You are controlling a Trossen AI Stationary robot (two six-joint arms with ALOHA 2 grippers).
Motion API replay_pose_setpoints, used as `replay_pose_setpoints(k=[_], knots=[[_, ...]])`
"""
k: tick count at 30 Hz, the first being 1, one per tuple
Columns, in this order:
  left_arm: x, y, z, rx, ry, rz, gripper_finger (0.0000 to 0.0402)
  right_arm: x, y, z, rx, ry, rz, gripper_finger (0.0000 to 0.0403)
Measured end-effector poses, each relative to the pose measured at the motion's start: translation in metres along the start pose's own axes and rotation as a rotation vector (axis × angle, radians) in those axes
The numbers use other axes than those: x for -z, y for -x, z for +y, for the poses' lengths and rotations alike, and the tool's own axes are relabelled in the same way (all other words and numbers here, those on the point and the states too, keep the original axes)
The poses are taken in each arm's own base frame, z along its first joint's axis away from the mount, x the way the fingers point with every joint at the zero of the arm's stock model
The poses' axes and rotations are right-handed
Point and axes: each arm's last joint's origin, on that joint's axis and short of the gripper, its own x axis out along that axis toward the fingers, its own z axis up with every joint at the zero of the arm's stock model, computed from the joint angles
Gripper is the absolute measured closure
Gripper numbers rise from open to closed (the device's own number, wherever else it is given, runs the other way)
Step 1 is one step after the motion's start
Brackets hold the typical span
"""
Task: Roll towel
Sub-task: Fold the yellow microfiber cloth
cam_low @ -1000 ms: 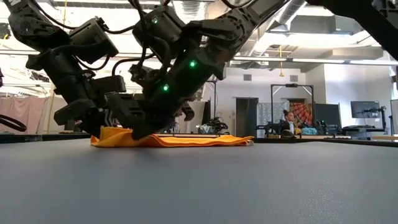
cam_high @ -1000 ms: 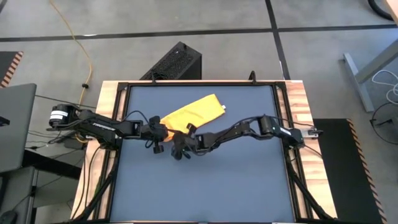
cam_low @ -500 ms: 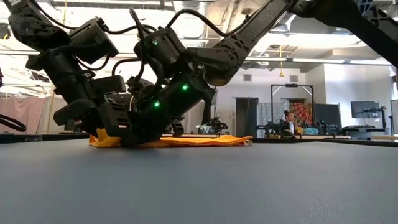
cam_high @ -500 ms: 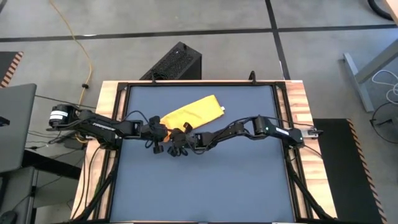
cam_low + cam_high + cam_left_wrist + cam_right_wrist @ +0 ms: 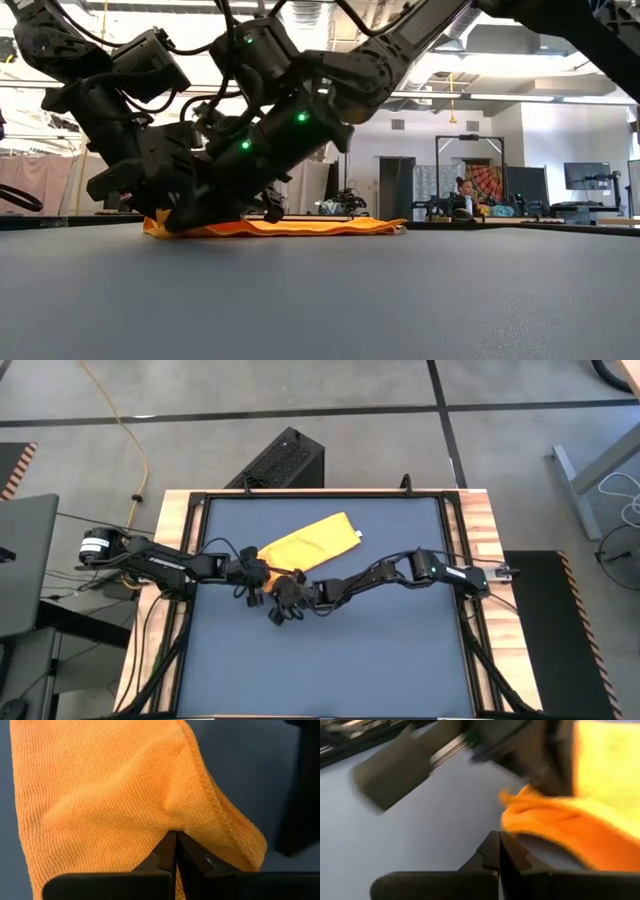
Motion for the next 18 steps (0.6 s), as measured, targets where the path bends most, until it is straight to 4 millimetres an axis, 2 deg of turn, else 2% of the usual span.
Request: replay_pose_setpoints(k=[6,13,18], knots=[[0.0003,0.0000,0.0000,0.000,0.001,0.003,0.0401,-0.0058,-0.0036,-0.0110,0.035,-0.007,-0.011,0.0385],[0.0003,0.0000,0.0000,0.000,-0.008,0.003,0.0401,-0.0025,-0.0004,-0.0028,0.026,0.016,-0.011,0.0385],[0.0003,0.0000,0.0000,0.000,-0.008,0.003,0.0401,0.0022,-0.0003,-0.0081,0.095,0.048,0.031,0.0385]])
